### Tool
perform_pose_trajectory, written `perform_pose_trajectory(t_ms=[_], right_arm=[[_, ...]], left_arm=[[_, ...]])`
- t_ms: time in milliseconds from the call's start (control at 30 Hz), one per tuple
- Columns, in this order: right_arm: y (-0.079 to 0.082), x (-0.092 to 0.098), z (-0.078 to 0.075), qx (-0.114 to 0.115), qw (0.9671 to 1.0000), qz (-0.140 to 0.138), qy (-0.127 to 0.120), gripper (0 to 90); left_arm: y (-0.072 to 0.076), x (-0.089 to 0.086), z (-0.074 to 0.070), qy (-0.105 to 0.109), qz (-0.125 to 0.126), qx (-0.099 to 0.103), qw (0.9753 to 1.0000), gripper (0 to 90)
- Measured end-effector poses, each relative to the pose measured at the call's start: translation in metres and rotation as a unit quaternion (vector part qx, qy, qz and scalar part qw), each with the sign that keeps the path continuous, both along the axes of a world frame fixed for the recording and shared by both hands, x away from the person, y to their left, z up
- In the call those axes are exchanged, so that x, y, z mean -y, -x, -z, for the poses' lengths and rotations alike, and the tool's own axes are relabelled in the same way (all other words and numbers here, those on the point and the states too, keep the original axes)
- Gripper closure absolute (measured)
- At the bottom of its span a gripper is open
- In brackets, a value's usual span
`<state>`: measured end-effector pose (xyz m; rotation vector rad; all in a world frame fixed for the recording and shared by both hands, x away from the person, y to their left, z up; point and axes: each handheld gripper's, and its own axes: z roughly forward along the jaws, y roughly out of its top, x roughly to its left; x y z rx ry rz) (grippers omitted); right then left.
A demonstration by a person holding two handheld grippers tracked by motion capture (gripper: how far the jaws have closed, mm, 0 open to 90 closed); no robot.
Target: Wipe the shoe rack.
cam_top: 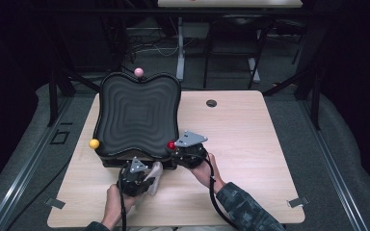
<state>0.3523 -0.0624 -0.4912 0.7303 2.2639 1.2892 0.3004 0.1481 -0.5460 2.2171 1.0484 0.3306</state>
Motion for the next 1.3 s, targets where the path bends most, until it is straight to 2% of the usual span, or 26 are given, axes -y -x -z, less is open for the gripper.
perform_pose_trajectory(t_ms=[300,500,533,700,867,1067,1300], right_arm=[[0.000,0.000,0.000,-0.002,1.0000,-0.002,-0.002,60.0],[0.002,-0.002,0.000,-0.005,1.0000,-0.006,-0.004,60.1],[0.003,-0.002,0.000,-0.005,1.0000,-0.006,-0.002,60.1],[0.002,-0.002,0.000,-0.005,1.0000,-0.007,-0.003,60.1],[0.002,-0.001,0.000,-0.006,0.9999,-0.010,-0.004,60.1],[0.004,-0.001,-0.001,-0.007,0.9999,-0.010,-0.002,60.1],[0.005,-0.001,-0.001,-0.008,0.9999,-0.011,-0.003,60.1]], left_arm=[[-0.004,0.014,0.004,0.014,0.008,0.011,0.9998,78.9],[-0.007,0.026,0.006,0.014,0.013,0.024,0.9995,79.0],[-0.008,0.029,0.006,0.017,0.010,0.032,0.9993,79.0],[-0.011,0.032,0.007,0.024,0.008,0.032,0.9992,79.0],[-0.013,0.038,0.007,0.035,0.003,0.051,0.9981,79.1],[-0.014,0.043,0.007,0.036,-0.001,0.065,0.9972,79.2],[-0.019,0.047,0.010,0.043,-0.001,0.060,0.9973,79.4]])
